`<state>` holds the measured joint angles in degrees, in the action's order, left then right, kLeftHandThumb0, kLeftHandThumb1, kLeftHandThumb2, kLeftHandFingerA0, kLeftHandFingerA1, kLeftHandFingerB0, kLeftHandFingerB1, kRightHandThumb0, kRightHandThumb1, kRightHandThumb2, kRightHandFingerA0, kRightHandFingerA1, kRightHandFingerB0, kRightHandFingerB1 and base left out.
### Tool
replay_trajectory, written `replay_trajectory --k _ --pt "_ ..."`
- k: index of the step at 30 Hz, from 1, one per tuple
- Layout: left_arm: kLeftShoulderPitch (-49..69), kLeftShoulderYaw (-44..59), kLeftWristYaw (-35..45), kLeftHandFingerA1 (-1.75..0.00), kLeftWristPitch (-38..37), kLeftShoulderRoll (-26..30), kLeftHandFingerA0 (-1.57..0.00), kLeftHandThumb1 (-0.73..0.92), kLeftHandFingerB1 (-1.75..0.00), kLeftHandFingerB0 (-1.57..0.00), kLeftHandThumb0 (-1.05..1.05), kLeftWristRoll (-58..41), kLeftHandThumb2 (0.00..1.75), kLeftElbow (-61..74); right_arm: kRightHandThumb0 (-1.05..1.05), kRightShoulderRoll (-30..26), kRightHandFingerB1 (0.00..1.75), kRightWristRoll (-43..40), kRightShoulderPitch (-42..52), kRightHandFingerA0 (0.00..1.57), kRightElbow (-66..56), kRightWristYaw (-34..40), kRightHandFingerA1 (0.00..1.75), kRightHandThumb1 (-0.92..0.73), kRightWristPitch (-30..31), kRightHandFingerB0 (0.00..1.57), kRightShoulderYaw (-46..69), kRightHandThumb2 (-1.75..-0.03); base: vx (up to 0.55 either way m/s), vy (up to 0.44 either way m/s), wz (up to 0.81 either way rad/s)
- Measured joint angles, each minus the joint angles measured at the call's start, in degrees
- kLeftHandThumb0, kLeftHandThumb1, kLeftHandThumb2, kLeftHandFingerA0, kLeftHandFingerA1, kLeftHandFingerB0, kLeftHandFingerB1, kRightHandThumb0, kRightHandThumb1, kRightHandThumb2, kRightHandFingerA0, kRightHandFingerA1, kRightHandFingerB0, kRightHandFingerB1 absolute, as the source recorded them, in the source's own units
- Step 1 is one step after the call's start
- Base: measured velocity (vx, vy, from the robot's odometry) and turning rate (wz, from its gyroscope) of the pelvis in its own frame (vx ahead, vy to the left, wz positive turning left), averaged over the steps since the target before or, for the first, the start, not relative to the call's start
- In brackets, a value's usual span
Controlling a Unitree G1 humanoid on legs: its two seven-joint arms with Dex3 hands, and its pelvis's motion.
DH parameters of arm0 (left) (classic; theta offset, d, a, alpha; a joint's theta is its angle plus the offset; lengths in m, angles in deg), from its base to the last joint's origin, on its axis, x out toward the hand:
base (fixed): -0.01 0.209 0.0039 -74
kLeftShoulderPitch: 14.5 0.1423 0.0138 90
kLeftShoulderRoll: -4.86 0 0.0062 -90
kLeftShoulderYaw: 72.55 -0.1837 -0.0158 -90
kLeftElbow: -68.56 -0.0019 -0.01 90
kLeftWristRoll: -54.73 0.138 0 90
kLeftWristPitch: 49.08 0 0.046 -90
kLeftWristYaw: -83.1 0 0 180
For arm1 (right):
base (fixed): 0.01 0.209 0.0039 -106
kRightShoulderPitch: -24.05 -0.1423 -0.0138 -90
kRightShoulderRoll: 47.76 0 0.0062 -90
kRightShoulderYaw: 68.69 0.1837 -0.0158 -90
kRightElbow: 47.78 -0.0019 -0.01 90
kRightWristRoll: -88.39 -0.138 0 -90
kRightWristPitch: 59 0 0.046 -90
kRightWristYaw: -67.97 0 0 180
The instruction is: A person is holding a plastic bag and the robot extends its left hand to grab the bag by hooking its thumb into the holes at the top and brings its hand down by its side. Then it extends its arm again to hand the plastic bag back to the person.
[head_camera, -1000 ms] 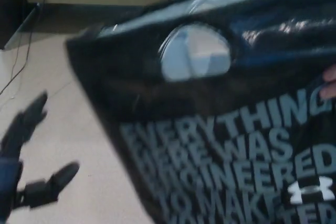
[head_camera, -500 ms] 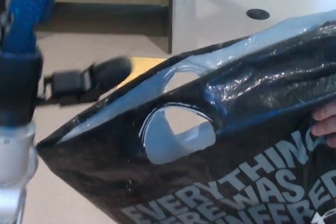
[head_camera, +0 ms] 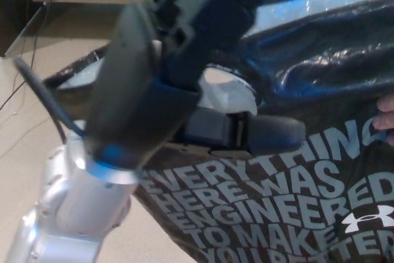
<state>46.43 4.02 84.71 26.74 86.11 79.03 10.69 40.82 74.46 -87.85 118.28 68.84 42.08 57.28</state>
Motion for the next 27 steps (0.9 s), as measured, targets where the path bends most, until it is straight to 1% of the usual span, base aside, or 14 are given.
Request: replay_trajectory --k 2,8,9,10,13,14,15,16,17,18,19,22,23,27 --pt "0.8 -0.8 1.1 -0.24 1.9 -0.1 -0.04 0.49 -0.15 -0.06 -0.77 0.8 0.87 -0.3 -0.38 -0.4 0.41 0.0 -0.4 0.49 0.0 0.0 0.46 -0.82 0.0 0.41 -0.2 -0.64 0.0 0.0 0.0" --pt "1.7 -0.7 3.6 -0.23 5.8 0.6 -0.04 0.45 -0.17 -0.05 -0.7 2.7 0.82 -2.0 -0.4 -0.8 0.43 -0.1 -1.1 0.52 0.0 0.1 0.49 -0.81 0.1 0.43 -0.9 -0.64 0.0 0.0 0.0" --pt "1.5 -0.3 3.8 -0.25 6.3 1.0 -0.02 0.52 -0.22 -0.02 -0.69 3.1 0.57 -2.6 -0.39 -0.8 0.4 -0.1 -1.1 0.5 0.0 0.2 0.48 -0.83 0.1 0.39 -1.0 -0.64 0.0 0.0 0.0" --pt "1.2 0.2 4.0 -0.23 6.7 1.3 0.0 0.43 -0.2 0.0 -0.66 3.6 0.83 -3.3 -0.38 -0.8 0.39 -0.1 -1.1 0.47 0.0 0.3 0.46 -0.84 0.1 0.37 -1.2 -0.64 0.0 0.0 0.0" --pt "-1.1 2.0 3.9 -0.22 7.2 2.4 -0.04 0.45 -0.17 -0.04 -0.71 4.6 0.81 -6.0 -0.39 -0.8 0.38 -0.1 -1.1 0.48 0.0 0.3 0.46 -0.83 0.1 0.36 -1.5 -0.64 0.0 0.0 0.0" --pt "-1.9 2.6 3.8 -0.27 7.2 2.6 -0.02 0.44 -0.2 -0.02 -0.67 4.9 0.82 -6.8 -0.39 -0.8 0.39 -0.1 -1.1 0.49 0.0 0.3 0.47 -0.82 0.1 0.38 -1.7 -0.64 0.0 0.0 0.0" --pt "-2.9 3.3 3.7 -0.27 7.2 2.9 -0.04 0.53 -0.21 -0.01 -0.66 5.3 0.57 -7.7 -0.39 -0.8 0.39 -0.1 -1.1 0.49 0.0 0.3 0.47 -0.81 0.1 0.37 -1.8 -0.64 0.0 0.0 0.0" --pt "-3.9 3.8 3.4 -0.29 7.2 3.3 0.0 0.44 -0.19 0.0 -0.67 5.9 0.82 -8.6 -0.39 -0.8 0.37 -0.1 -1.1 0.47 0.0 0.3 0.45 -0.82 0.1 0.36 -1.8 -0.63 0.0 0.0 0.0" --pt "-4.6 4.3 3.1 -0.29 7.2 3.6 0.0 0.44 -0.19 0.0 -0.67 6.3 0.82 -9.2 -0.39 -0.8 0.37 -0.1 -1.1 0.47 0.0 0.3 0.45 -0.82 0.1 0.36 -1.8 -0.63 0.0 0.0 0.0" --pt "-5.1 4.7 2.9 -0.27 7.2 3.9 -0.05 0.54 -0.2 0.0 -0.63 6.5 0.57 -9.7 -0.39 -0.8 0.39 -0.2 -1.1 0.47 0.0 0.3 0.45 -0.82 0.1 0.4 -1.9 -0.64 0.0 0.0 0.0" --pt "-5.4 5.1 2.8 -0.28 7.2 4.1 -0.03 0.44 -0.17 -0.03 -0.67 6.8 0.8 -10.2 -0.39 -0.8 0.38 -0.2 -1.1 0.46 0.0 0.3 0.45 -0.83 0.1 0.37 -1.9 -0.63 0.0 0.0 0.0" --pt "-5.9 5.7 2.5 -0.29 7.2 4.6 -0.03 0.45 -0.16 -0.03 -0.69 7.2 0.81 -11.1 -0.39 -0.8 0.39 -0.2 -0.9 0.48 0.0 0.2 0.46 -0.83 0.1 0.37 -1.9 -0.64 0.0 0.0 0.0" --pt "-6.0 5.9 2.2 -0.29 7.2 4.9 -0.02 0.45 -0.17 -0.02 -0.7 7.4 0.82 -11.6 -0.39 -0.8 0.38 -0.2 -0.9 0.44 0.0 0.1 0.44 -0.84 0.1 0.34 -2.0 -0.64 0.0 0.0 0.0" --pt "-6.0 6.0 2.0 -0.31 7.2 6.0 -0.07 0.47 -0.14 -0.07 -0.74 8.5 0.81 -12.4 -0.39 -0.8 0.36 -0.1 -0.8 0.47 0.0 -0.1 0.44 -0.84 0.1 0.35 -2.3 -0.64 0.0 0.0 0.0"
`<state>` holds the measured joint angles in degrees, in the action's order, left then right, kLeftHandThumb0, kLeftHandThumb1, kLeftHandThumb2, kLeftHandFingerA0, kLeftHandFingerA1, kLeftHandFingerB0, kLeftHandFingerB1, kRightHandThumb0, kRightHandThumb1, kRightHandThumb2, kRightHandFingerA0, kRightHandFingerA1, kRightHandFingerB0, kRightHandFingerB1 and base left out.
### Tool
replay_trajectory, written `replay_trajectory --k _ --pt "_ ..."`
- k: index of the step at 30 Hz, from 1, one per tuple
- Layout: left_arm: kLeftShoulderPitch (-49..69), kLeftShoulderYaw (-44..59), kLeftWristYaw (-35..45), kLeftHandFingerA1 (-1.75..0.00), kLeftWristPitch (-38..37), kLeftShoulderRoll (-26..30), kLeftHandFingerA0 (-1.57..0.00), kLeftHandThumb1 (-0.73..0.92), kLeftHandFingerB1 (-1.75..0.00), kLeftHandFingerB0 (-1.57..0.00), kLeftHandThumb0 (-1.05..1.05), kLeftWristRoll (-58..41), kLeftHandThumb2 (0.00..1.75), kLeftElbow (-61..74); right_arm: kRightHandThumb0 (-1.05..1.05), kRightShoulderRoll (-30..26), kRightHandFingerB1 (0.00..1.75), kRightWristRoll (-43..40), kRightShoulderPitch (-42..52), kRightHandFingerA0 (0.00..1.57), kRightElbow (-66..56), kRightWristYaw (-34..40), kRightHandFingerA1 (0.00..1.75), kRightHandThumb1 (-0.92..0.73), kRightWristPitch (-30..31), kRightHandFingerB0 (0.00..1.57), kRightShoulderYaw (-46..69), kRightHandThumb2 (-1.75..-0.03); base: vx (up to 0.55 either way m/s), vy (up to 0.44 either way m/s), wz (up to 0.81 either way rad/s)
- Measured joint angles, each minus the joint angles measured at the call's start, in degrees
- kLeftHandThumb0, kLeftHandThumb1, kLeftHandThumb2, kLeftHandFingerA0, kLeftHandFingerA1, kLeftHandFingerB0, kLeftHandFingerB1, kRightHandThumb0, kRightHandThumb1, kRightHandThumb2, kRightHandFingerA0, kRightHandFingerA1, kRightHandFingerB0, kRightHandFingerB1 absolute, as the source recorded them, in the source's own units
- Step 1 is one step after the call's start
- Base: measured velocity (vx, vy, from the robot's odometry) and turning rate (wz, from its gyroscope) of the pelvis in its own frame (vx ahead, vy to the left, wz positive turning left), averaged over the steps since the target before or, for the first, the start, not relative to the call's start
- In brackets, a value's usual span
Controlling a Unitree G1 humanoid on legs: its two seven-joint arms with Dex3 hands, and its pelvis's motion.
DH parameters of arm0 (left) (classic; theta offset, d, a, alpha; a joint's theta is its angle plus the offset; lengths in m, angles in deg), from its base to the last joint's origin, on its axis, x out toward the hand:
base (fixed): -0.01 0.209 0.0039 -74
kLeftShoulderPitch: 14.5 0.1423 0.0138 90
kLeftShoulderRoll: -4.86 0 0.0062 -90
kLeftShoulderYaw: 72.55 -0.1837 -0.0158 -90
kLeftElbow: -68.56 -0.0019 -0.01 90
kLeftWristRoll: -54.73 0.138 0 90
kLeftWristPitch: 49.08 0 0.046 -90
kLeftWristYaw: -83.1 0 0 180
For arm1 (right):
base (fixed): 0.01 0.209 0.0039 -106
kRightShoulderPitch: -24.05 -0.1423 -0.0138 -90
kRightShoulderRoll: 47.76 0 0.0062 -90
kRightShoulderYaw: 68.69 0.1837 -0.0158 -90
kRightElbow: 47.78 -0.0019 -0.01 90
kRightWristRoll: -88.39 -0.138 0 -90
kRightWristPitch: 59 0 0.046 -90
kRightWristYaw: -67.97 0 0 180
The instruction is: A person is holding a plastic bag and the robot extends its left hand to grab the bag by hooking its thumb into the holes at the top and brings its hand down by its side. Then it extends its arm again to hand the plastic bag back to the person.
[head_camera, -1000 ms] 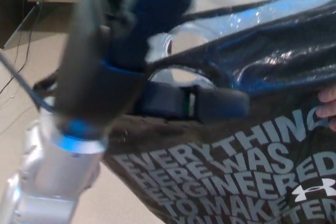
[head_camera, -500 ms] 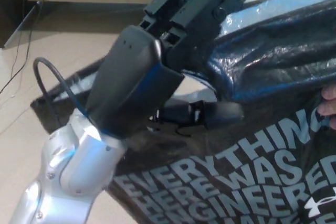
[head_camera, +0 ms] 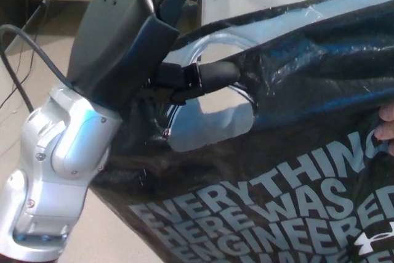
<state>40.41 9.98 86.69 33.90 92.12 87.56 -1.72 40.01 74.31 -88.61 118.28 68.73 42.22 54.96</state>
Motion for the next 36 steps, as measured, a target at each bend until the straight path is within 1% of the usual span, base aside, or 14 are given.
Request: replay_trajectory --k 12,13,14,15,18,22,26,27,30,32,33,34,35,36 --pt "1.2 -0.8 -0.4 -0.28 0.0 1.0 -0.03 0.46 -0.18 -0.04 -0.71 2.0 0.84 -1.6 -0.38 0.0 0.36 -0.3 0.2 0.47 0.0 -0.2 0.46 -0.83 0.0 0.34 0.1 -0.64 0.0 0.0 0.0" --pt "1.3 -0.8 -0.3 -0.28 0.0 1.1 -0.06 0.58 -0.24 -0.03 -0.71 2.1 0.58 -1.7 -0.39 0.0 0.37 -0.3 0.2 0.48 0.0 -0.2 0.45 -0.83 0.0 0.36 0.1 -0.64 0.0 0.0 0.0" --pt "1.4 -0.9 -0.3 -0.28 0.0 1.2 -0.06 0.58 -0.24 -0.03 -0.71 2.1 0.58 -1.7 -0.39 0.0 0.37 -0.4 0.2 0.48 0.0 -0.2 0.45 -0.83 0.0 0.36 0.1 -0.64 0.0 0.0 0.0" --pt "1.5 -0.9 -0.2 -0.28 0.0 1.3 -0.05 0.46 -0.18 -0.07 -0.72 2.2 0.83 -1.7 -0.38 0.0 0.37 -0.4 0.2 0.47 0.0 -0.2 0.45 -0.83 0.0 0.36 0.1 -0.64 0.0 0.0 0.0" --pt "1.8 -1.2 0.0 -0.29 0.0 1.5 -0.1 0.49 -0.13 -0.1 -0.78 2.3 0.81 -1.7 -0.38 0.0 0.39 -0.4 0.2 0.46 0.0 -0.2 0.45 -0.83 0.0 0.37 0.2 -0.63 0.0 0.0 0.0" --pt "2.0 -1.7 0.1 -0.32 0.0 1.6 -0.08 0.46 -0.19 -0.08 -0.72 2.4 0.8 -2.4 -0.39 0.0 0.4 -0.7 0.2 0.5 0.0 -0.2 0.49 -0.82 0.0 0.38 0.3 -0.64 0.0 0.0 0.0" --pt "2.2 -2.5 0.2 -0.35 0.0 1.6 -0.08 0.46 -0.17 -0.08 -0.73 2.5 0.81 -2.9 -0.39 0.0 0.36 -0.8 0.2 0.44 0.0 -0.2 0.44 -0.85 0.0 0.34 0.2 -0.64 0.0 0.0 0.0" --pt "2.2 -2.9 0.2 -0.36 0.0 1.6 -0.08 0.46 -0.18 -0.08 -0.73 2.6 0.81 -3.2 -0.39 0.0 0.37 -0.9 0.2 0.48 0.0 -0.3 0.45 -0.83 0.0 0.36 0.2 -0.64 0.0 0.0 0.0" --pt "2.4 -3.7 0.2 -0.35 0.0 1.5 -0.03 0.43 -0.23 -0.07 -0.68 3.0 0.81 -4.2 -0.39 0.0 0.36 -1.0 0.2 0.46 0.0 -0.3 0.44 -0.83 0.0 0.35 0.1 -0.64 0.0 0.0 0.0" --pt "2.5 -4.1 0.2 -0.29 0.0 1.4 -0.07 0.45 -0.17 -0.09 -0.71 3.1 0.81 -4.6 -0.38 0.0 0.36 -1.0 0.2 0.45 0.0 -0.4 0.44 -0.84 0.0 0.34 0.0 -0.64 0.0 0.0 0.0" --pt "2.7 -4.5 0.2 -0.3 0.0 1.4 -0.1 0.47 -0.13 -0.1 -0.75 3.2 0.8 -4.8 -0.39 0.0 0.36 -1.0 0.2 0.47 0.0 -0.4 0.45 -0.84 0.0 0.35 -0.1 -0.64 0.0 0.0 0.0" --pt "2.9 -5.0 0.3 -0.39 0.0 1.4 -0.04 0.43 -0.21 -0.04 -0.68 3.4 0.82 -5.0 -0.4 0.0 0.38 -1.0 0.2 0.51 0.0 -0.4 0.48 -0.82 0.0 0.37 -0.1 -0.64 0.0 0.0 0.0" --pt "3.0 -5.3 0.3 -0.41 0.0 1.4 -0.08 0.48 -0.17 -0.11 -0.76 3.5 0.82 -5.1 -0.4 0.0 0.39 -1.0 0.2 0.5 0.0 -0.4 0.48 -0.82 0.0 0.37 -0.1 -0.64 0.0 0.0 0.0" --pt "3.1 -5.7 0.3 -0.41 0.0 1.4 -0.08 0.48 -0.17 -0.11 -0.76 3.7 0.82 -5.3 -0.4 0.0 0.39 -1.0 0.2 0.5 0.0 -0.4 0.48 -0.82 0.0 0.37 -0.2 -0.64 0.0 0.0 0.0"
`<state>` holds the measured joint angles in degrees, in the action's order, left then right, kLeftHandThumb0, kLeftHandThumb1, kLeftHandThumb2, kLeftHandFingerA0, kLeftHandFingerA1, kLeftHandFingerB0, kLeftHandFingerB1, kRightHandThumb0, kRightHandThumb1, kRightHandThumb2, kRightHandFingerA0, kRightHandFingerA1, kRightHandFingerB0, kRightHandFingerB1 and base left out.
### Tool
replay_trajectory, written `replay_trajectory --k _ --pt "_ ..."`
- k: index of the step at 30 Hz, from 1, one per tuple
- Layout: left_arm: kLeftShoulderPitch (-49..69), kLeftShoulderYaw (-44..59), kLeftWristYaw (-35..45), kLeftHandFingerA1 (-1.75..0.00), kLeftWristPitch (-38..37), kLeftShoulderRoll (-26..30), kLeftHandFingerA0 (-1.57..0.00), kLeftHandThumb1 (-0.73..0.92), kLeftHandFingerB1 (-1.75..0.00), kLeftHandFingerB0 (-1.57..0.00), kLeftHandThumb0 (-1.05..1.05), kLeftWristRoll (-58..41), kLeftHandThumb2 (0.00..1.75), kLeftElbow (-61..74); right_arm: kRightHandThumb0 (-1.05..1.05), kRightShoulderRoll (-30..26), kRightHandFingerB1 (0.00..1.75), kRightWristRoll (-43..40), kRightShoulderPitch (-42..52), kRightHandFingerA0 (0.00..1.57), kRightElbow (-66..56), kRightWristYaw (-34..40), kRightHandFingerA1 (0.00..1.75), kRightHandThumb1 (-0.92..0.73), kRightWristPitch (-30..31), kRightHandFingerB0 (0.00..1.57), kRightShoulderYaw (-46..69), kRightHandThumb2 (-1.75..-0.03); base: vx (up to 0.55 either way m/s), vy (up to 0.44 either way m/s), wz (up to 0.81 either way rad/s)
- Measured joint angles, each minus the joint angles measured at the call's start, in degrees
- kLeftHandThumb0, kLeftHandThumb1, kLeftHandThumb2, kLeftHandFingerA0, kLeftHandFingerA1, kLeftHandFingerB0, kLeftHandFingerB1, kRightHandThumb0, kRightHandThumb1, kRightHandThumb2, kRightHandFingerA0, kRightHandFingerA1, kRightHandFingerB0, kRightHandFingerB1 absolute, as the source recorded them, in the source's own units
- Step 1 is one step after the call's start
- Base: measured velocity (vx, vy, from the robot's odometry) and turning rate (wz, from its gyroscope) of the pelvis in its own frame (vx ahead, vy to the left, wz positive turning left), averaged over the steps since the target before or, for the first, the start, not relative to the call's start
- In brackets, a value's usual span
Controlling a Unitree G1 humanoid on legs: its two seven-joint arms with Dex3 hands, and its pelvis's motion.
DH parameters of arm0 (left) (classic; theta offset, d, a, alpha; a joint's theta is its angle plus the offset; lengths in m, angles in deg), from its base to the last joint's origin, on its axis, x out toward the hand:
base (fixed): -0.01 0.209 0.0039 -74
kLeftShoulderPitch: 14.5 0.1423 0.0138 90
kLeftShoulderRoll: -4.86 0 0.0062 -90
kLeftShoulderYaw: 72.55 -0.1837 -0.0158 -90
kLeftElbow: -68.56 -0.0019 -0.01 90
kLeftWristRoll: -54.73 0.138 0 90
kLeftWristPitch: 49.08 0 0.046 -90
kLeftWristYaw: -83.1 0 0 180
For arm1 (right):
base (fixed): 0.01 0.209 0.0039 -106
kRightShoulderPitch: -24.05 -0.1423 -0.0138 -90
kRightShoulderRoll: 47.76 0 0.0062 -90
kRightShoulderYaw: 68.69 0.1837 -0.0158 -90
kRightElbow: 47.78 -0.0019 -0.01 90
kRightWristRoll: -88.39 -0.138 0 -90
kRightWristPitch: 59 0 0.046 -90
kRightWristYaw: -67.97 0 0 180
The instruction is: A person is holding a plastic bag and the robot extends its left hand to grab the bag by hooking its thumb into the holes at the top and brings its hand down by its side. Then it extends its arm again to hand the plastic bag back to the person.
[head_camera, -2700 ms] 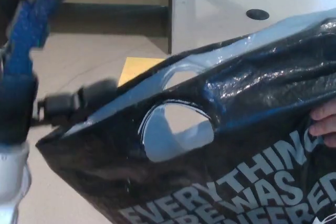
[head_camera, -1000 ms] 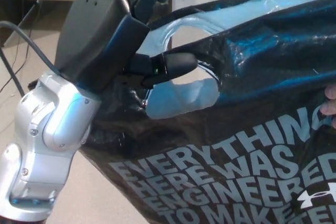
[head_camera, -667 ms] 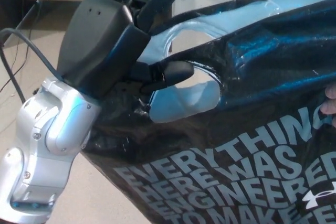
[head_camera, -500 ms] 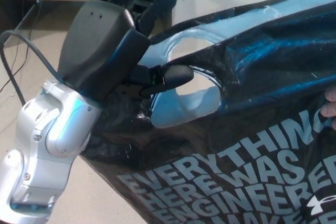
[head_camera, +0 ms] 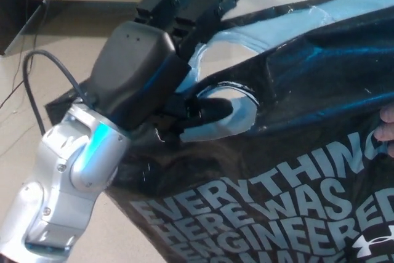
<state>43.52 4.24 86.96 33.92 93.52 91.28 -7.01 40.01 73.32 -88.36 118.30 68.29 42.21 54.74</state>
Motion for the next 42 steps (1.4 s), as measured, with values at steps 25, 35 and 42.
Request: replay_trajectory --k 25,35,42 --pt "-0.5 -2.9 -12.3 -0.45 -1.1 -4.5 -0.29 0.48 -0.39 -0.18 -0.61 5.7 0.76 -10.9 -0.39 0.0 0.37 0.0 0.0 0.49 0.0 0.1 0.45 -0.83 0.0 0.37 -1.4 -0.64 0.0 0.0 0.0" --pt "-3.4 -2.9 -21.2 -0.49 -2.0 -7.6 -0.41 0.48 -0.43 -0.28 -0.56 8.0 0.77 -14.4 -0.39 0.0 0.36 0.0 0.0 0.45 0.0 0.1 0.43 -0.83 0.0 0.34 -1.7 -0.64 0.0 0.0 0.0" --pt "-7.1 -3.2 -27.2 -0.39 -2.9 -9.6 -0.47 0.56 -0.33 -0.34 -0.53 9.6 0.59 -17.8 -0.39 0.0 0.35 0.1 0.0 0.44 0.0 0.1 0.43 -0.84 0.0 0.32 -2.3 -0.64 0.0 0.0 0.0"
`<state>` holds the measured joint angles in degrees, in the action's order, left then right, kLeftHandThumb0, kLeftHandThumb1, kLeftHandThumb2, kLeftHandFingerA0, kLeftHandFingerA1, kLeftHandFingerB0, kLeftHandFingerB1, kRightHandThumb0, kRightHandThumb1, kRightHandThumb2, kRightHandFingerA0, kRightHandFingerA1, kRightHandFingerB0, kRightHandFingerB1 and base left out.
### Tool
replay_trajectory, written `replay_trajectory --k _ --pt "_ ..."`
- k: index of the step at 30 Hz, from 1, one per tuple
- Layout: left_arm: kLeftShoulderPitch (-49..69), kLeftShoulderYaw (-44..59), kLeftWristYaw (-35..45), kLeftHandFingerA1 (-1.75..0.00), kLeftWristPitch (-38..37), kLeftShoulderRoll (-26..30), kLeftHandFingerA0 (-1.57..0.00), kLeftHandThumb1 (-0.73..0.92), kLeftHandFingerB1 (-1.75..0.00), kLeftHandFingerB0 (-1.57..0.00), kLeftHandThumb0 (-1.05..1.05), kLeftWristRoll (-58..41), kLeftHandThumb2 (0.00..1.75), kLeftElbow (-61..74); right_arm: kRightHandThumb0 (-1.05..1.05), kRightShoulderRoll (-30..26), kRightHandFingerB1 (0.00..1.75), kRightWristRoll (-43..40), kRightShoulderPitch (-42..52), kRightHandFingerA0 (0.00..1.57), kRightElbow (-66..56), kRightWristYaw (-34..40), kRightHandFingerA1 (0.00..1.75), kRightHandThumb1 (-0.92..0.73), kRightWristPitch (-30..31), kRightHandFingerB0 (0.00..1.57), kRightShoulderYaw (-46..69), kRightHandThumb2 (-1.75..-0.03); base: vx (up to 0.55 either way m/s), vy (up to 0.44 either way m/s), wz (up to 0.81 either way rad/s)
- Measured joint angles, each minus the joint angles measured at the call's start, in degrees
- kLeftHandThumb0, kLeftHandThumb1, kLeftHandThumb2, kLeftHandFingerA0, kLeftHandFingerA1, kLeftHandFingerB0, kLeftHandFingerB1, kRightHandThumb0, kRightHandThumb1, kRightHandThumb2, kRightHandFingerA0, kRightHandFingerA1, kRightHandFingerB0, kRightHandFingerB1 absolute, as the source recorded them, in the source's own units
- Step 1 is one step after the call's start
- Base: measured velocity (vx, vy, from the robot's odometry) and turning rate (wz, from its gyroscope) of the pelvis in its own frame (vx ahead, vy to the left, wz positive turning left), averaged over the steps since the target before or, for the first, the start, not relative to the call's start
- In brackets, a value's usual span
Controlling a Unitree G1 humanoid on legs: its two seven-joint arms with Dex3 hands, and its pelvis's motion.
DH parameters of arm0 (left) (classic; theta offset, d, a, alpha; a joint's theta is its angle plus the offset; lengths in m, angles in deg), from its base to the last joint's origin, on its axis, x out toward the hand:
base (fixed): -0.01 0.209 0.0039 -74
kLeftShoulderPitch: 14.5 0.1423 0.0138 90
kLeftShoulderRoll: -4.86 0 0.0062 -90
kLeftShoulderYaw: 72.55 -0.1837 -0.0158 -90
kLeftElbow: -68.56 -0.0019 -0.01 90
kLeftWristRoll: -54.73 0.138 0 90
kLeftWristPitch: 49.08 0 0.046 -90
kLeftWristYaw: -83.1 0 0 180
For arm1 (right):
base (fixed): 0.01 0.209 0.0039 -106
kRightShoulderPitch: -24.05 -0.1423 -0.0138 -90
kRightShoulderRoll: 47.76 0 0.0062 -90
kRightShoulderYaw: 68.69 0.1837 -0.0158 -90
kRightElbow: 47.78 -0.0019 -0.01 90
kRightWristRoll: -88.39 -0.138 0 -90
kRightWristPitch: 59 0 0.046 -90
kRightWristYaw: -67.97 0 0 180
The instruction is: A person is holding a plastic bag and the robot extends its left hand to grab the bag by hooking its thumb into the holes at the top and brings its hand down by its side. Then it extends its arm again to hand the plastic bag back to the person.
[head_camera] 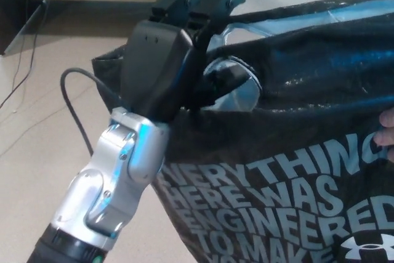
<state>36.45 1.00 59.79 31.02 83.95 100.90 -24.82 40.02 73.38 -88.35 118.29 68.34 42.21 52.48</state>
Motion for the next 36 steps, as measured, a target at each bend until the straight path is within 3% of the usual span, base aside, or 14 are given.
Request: replay_trajectory --k 20,21,23,25,26,27,28,29,30,31,32,33,34,36 --pt "-10.0 -3.9 -12.5 -0.39 2.9 -7.0 -0.49 0.56 -0.31 -0.31 -0.49 6.4 0.57 -11.9 -0.39 0.0 0.36 0.0 0.1 0.44 0.0 -0.5 0.43 -0.86 -0.1 0.35 -1.3 -0.64 0.0 0.0 0.0" --pt "-10.3 -4.2 -12.5 -1.12 3.1 -7.3 -0.65 0.64 -0.3 -0.25 -0.4 6.5 0.6 -12.6 -0.39 0.0 0.36 0.0 0.2 0.43 0.0 -0.5 0.43 -0.86 -0.1 0.33 -1.3 -0.65 0.0 0.0 0.0" --pt "-10.9 -4.9 -11.8 -1.54 3.6 -7.5 -0.87 0.7 -0.32 -0.3 -0.22 6.5 0.64 -14.0 -0.39 0.0 0.37 0.0 0.3 0.46 0.0 -0.6 0.44 -0.85 -0.1 0.36 -1.3 -0.64 0.0 0.0 0.0" --pt "-11.7 -5.2 -10.5 -1.57 3.7 -7.5 -0.97 0.75 -0.33 -0.37 -0.18 6.1 0.62 -15.4 -0.39 0.0 0.36 0.0 0.4 0.46 0.0 -0.6 0.44 -0.85 -0.1 0.34 -1.5 -0.64 0.0 0.0 0.0" --pt "-12.0 -5.2 -9.9 -1.38 3.7 -7.5 -1.24 0.53 -0.57 -0.5 -0.16 5.8 0.89 -15.8 -0.39 0.0 0.35 0.1 0.4 0.45 0.0 -0.6 0.44 -0.86 -0.1 0.31 -1.6 -0.65 0.0 0.0 0.0" --pt "-12.4 -5.2 -9.3 -1.38 3.7 -7.5 -1.24 0.53 -0.57 -0.5 -0.16 5.3 0.89 -16.4 -0.39 0.0 0.35 0.1 0.5 0.45 0.0 -0.7 0.44 -0.86 -0.2 0.31 -1.7 -0.65 0.0 0.0 0.0" --pt "-12.6 -5.2 -9.1 -1.74 3.7 -7.5 -0.93 0.7 -0.42 -0.68 -0.17 5.1 0.61 -16.8 -0.4 0.0 0.36 0.1 0.5 0.46 0.0 -0.8 0.44 -0.85 -0.2 0.33 -1.7 -0.64 0.0 0.0 0.0" --pt "-13.2 -5.1 -8.7 -1.37 3.7 -7.4 -1.24 0.54 -0.66 -0.71 -0.25 4.6 0.92 -17.9 -0.4 0.0 0.36 0.1 0.6 0.44 0.0 -0.9 0.44 -0.85 -0.3 0.33 -1.9 -0.65 0.0 0.0 0.0" --pt "-13.5 -5.1 -8.6 -1.75 3.7 -7.4 -0.92 0.63 -0.5 -0.84 -0.27 4.3 0.6 -18.3 -0.4 0.0 0.36 0.1 0.6 0.45 0.0 -1.0 0.44 -0.85 -0.4 0.33 -1.9 -0.64 0.0 0.0 0.0" --pt "-14.0 -4.9 -8.6 -1.39 3.6 -7.4 -1.24 0.36 -0.74 -0.86 -0.25 4.1 0.8 -19.2 -0.4 0.0 0.37 0.2 0.7 0.44 0.0 -1.1 0.44 -0.83 -0.5 0.35 -2.0 -0.64 0.0 0.0 0.0" --pt "-14.3 -4.8 -8.6 -1.39 3.6 -7.4 -1.24 0.36 -0.74 -0.86 -0.25 3.9 0.8 -19.7 -0.4 0.0 0.37 0.3 0.7 0.44 0.0 -1.2 0.44 -0.83 -0.5 0.35 -2.1 -0.64 0.0 0.0 0.0" --pt "-14.5 -4.8 -8.6 -1.72 3.5 -7.2 -0.95 0.6 -0.85 -0.91 -0.14 3.8 0.6 -20.0 -0.4 0.0 0.37 0.3 0.7 0.46 0.0 -1.2 0.46 -0.83 -0.5 0.35 -2.1 -0.64 0.0 0.0 0.0" --pt "-14.7 -4.8 -8.7 -1.75 3.4 -7.0 -0.92 0.66 -1.14 -0.82 -0.16 3.7 0.62 -20.3 -0.4 0.0 0.37 0.2 0.7 0.48 0.0 -1.3 0.46 -0.83 -0.5 0.35 -2.0 -0.64 0.0 0.0 0.0" --pt "-14.9 -4.7 -8.9 -1.75 3.1 -6.8 -0.9 0.67 -1.21 -0.79 -0.2 3.4 0.61 -20.6 -0.4 0.0 0.37 0.2 0.7 0.47 0.0 -1.4 0.46 -0.84 -0.5 0.35 -2.0 -0.64 0.0 0.0 0.0"
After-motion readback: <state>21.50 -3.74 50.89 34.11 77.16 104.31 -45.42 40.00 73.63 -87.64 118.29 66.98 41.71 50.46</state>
